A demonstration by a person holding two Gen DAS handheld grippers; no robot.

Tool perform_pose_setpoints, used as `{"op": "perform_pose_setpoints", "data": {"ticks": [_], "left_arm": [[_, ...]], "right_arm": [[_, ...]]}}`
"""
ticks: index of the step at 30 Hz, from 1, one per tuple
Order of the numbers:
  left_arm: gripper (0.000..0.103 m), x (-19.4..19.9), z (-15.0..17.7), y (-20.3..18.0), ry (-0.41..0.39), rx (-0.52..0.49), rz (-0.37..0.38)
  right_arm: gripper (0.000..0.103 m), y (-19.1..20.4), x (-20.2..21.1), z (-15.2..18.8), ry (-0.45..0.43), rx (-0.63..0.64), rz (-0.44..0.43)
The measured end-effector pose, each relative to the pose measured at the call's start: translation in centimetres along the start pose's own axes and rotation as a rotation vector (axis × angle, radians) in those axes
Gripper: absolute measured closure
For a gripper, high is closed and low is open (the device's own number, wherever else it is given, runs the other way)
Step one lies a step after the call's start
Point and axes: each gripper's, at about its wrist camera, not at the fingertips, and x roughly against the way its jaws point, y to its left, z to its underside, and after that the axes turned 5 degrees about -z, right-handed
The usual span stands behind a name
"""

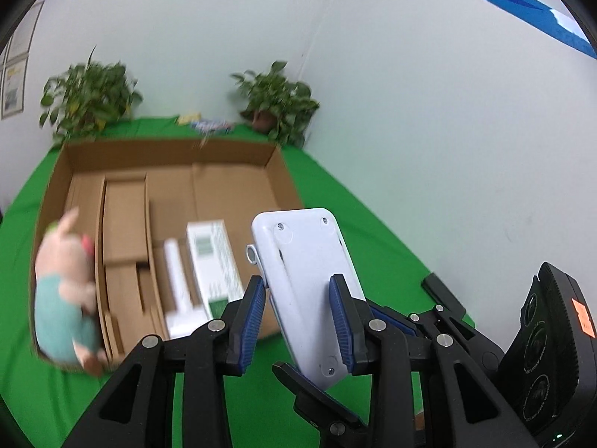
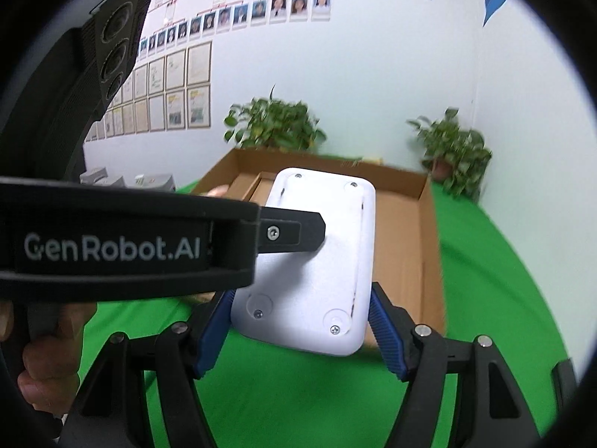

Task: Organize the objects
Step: 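Lift the white device with the left gripper and carry it over the tray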

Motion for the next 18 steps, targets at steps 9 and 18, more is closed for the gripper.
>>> {"op": "perform_pose_setpoints", "data": {"ticks": [9, 18], "left_arm": [[0.071, -0.7, -8.3, -1.9, -0.039, -0.040, 0.012], [0.071, -7.0, -11.0, -0.9, 0.061, -0.039, 0.004]], "right_arm": [[0.035, -3.2, -1.1, -5.4, -0.022, -0.006, 0.015], [0.035, -6.3, -5.2, -5.3, 0.068, -0.066, -0.033]]}}
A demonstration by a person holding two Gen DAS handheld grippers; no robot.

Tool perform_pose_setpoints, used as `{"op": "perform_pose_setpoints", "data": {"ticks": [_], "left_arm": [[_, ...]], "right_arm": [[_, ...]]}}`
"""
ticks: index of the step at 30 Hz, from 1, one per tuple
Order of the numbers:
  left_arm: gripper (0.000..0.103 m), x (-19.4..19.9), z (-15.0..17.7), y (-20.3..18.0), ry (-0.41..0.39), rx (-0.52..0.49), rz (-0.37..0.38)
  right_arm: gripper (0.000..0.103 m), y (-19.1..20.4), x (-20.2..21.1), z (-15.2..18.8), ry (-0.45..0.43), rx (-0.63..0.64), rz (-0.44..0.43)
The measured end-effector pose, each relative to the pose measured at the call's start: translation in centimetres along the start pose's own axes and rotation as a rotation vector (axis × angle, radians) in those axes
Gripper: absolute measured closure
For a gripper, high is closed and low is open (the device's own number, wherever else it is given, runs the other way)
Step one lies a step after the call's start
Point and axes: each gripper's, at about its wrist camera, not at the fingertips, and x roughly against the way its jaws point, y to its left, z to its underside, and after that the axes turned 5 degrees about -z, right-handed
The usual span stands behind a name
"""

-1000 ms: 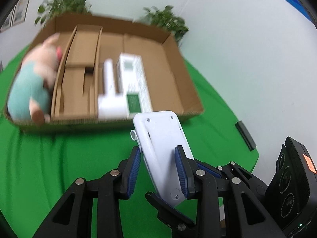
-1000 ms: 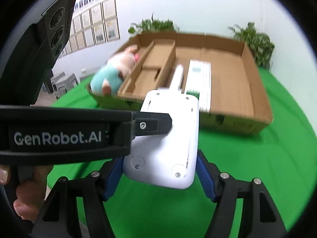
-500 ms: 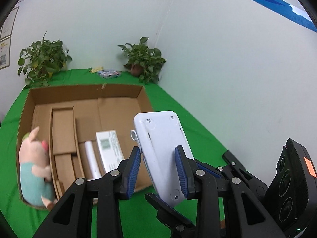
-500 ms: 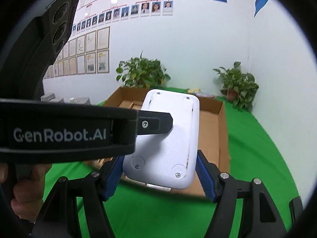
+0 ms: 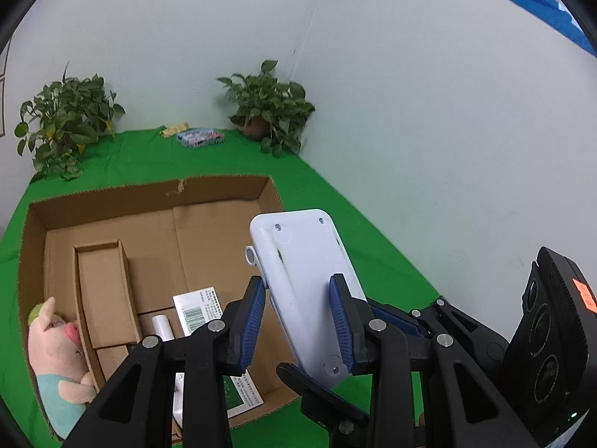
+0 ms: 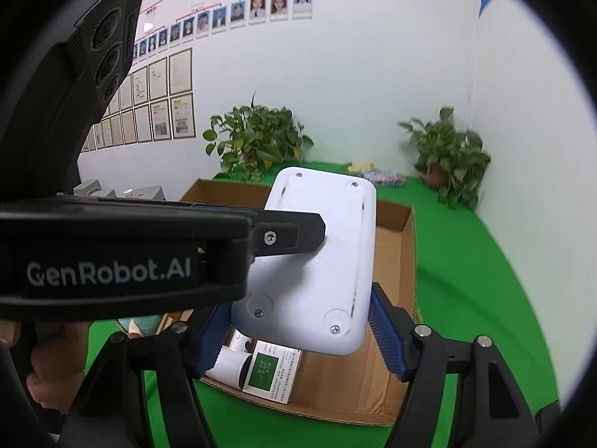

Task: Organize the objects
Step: 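Lift the white device with the left gripper and carry it over the tray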

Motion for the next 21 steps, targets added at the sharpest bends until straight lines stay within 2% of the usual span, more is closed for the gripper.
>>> {"op": "perform_pose_setpoints", "data": {"ticks": [6, 13, 21], "left_arm": [[0.071, -7.1, 2.3, 1.5, 0.117, 0.018, -0.011], [0.071, -14.4, 6.0, 2.8, 0.267, 0.027, -0.067], [0.071, -18.4, 7.4, 2.1, 0.348, -0.016, -0.105]], "right_arm": [[0.035, -2.7, -4.0, 2.9, 0.111, -0.062, -0.040], [0.035, -4.4, -8.3, 7.3, 0.242, -0.135, -0.101], [0.035, -5.7, -10.3, 9.4, 0.330, -0.175, -0.132]]}}
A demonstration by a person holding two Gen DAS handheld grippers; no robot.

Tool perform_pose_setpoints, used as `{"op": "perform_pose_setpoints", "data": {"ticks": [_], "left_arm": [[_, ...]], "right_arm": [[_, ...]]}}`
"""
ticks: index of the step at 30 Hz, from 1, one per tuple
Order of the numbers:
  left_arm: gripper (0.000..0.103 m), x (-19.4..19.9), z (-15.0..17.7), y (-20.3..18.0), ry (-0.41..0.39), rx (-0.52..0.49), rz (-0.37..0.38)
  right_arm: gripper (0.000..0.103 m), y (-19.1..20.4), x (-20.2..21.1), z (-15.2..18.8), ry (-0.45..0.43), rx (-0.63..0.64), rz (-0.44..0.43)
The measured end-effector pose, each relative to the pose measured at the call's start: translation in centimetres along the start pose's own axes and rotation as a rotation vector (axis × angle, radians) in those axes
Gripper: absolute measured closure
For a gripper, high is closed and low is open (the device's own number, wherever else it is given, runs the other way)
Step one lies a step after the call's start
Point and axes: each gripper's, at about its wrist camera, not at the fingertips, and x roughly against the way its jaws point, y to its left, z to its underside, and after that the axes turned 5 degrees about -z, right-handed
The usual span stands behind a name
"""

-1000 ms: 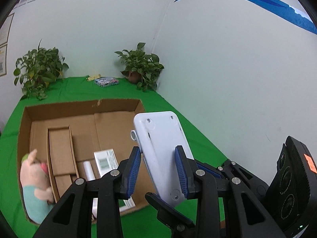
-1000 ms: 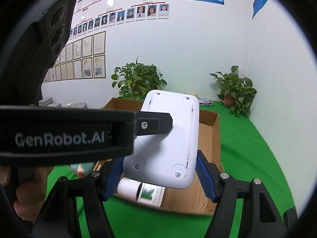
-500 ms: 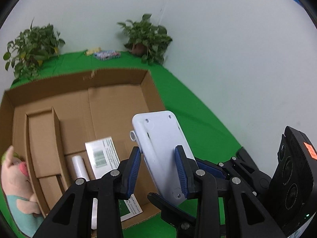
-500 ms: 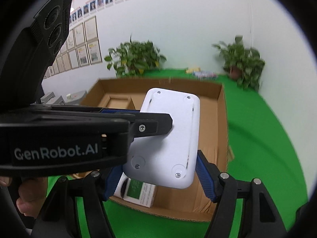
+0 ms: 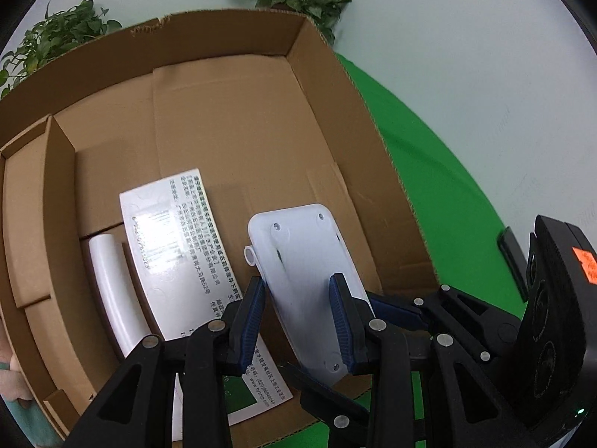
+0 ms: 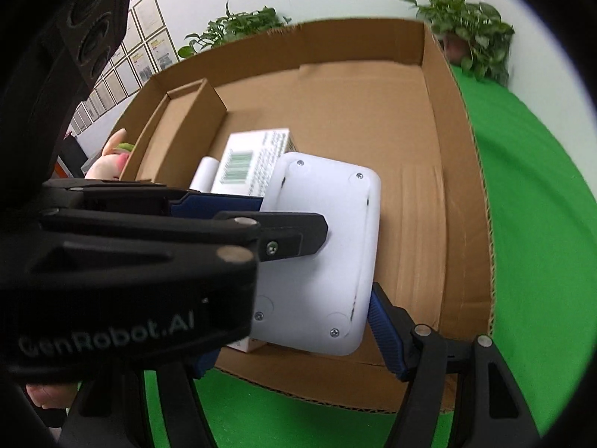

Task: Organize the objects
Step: 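Lift the white device with the left gripper and carry it over the tray, then lower the white device beside the medicine box and open the left gripper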

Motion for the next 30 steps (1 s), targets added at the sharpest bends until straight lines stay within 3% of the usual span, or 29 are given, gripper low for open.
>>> {"op": "perform_pose_setpoints", "data": {"ticks": [8, 30], "left_arm": [[0.076, -3.2, 0.2, 0.7, 0.069, 0.031, 0.010], [0.081, -3.1, 2.5, 1.4, 0.060, 0.104, 0.080]], "right_arm": [[0.035, -0.8, -1.8, 1.0, 0.099, -0.014, -0.025], [0.034, -1.0, 0.2, 1.6, 0.196, -0.022, -0.061]]}}
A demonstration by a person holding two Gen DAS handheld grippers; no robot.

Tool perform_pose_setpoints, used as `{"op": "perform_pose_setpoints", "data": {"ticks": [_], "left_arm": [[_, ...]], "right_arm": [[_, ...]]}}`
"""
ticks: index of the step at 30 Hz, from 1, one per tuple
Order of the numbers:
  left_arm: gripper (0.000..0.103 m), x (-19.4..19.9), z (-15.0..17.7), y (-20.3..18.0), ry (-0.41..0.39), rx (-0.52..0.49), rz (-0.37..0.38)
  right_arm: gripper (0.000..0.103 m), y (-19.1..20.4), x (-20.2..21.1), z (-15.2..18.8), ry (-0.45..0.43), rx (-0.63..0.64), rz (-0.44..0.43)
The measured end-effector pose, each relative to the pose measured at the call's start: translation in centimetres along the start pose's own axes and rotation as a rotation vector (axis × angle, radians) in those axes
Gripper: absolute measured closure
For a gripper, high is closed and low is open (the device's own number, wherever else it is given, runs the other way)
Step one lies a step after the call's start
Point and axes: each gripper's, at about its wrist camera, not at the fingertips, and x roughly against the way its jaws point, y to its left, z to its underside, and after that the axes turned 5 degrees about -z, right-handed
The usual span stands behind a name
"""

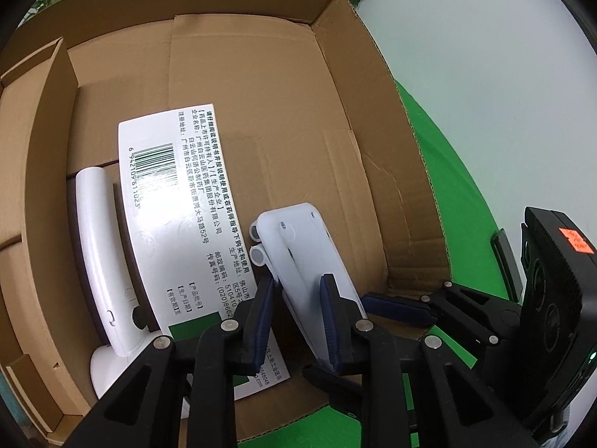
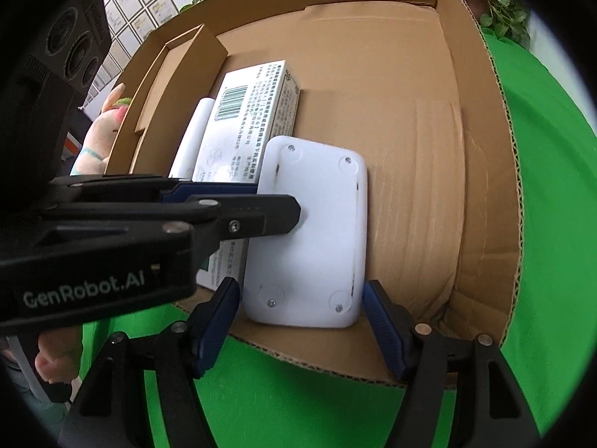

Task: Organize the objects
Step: 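Lower the white device beside the medicine box and open the left gripper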

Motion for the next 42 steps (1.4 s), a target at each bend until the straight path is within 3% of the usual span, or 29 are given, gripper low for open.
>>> {"op": "perform_pose_setpoints", "data": {"ticks": [9, 15, 21, 24, 27, 29, 31, 33, 39, 42], "left_arm": [[0.085, 0.2, -0.2, -0.2, -0.005, -0.016, 0.011], [0.089, 0.3, -0.4, -0.4, -0.020, -0.046, 0.009], [0.089, 0.3, -0.3, -0.5, -0.028, -0.061, 0.002], [0.089, -0.2, -0.2, -0.2, -0.030, -0.059, -0.011], [0.089, 0.0, 0.0, -0.4, -0.027, -0.075, -0.052], [0.089, 0.1, 0.0, -0.5, -0.020, -0.074, -0.057], [0.087, 0.5, -0.1, -0.9, -0.042, -0.086, -0.071], [0.079, 1.0, 0.0, -1.3, -0.045, -0.100, -0.071], [0.076, 2.5, 0.4, -0.9, -0.080, -0.093, -0.081], [0.063, 4.2, 1.2, -0.3, -0.142, -0.091, -0.095]], "right_arm": [[0.031, -0.1, 0.8, 0.2, 0.004, -0.031, -0.100], [0.031, 0.3, 2.5, 1.0, -0.074, 0.021, -0.039], [0.047, -0.7, 2.3, 0.4, -0.103, 0.018, -0.059], [0.055, -1.6, 2.2, -0.9, -0.125, -0.002, -0.030], [0.070, -2.4, 2.0, -1.6, -0.104, -0.025, -0.010], [0.074, -2.9, 1.6, -0.9, -0.090, -0.032, -0.008], [0.074, -3.0, 1.4, -0.7, -0.099, -0.032, 0.002], [0.074, -3.0, 1.3, -0.7, -0.101, -0.032, 0.009], [0.072, -2.8, 1.4, -0.9, -0.092, -0.028, 0.020], [0.072, -2.4, 1.5, -1.2, -0.110, -0.032, 0.024]]}}
